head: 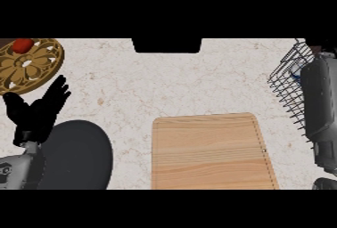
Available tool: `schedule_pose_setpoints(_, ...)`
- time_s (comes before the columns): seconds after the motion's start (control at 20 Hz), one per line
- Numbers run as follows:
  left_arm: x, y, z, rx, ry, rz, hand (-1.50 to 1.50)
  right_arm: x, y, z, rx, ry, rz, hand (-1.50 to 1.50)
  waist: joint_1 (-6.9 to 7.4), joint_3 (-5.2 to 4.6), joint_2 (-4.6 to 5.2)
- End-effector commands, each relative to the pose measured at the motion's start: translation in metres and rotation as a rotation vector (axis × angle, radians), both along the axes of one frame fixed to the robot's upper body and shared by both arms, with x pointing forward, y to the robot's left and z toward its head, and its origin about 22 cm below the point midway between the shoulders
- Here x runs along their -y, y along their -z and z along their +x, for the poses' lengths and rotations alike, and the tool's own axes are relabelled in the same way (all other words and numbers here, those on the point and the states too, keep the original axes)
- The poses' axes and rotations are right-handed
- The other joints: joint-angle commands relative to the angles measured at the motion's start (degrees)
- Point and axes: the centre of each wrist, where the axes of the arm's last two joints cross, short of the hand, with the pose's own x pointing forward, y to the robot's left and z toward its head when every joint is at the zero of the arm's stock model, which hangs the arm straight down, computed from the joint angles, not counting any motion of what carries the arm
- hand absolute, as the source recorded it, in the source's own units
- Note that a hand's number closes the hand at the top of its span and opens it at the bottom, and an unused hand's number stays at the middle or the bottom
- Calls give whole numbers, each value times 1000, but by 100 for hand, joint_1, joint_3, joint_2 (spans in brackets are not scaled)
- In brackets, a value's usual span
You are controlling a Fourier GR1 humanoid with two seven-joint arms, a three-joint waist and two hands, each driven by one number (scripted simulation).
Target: Pick the can from the cutting board and place it in the basket
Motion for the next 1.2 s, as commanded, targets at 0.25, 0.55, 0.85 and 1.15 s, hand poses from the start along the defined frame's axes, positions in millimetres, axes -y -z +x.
schedule_pose_setpoints(0.25,-21,-14,2,19,-7,14,0,23,-31,-18,322,105,38,-150,-42,-3,-36)
schedule_pose_setpoints(0.55,-18,2,-7,-15,-26,1,0,31,-32,-56,553,185,59,-150,-167,-3,-80)
schedule_pose_setpoints(0.85,-10,8,-5,-19,-65,4,0,7,-7,-132,573,137,151,-150,-356,-3,-127)
schedule_pose_setpoints(1.15,-27,4,-17,-23,-52,16,0,0,-9,-213,492,41,203,-150,-306,-3,-137)
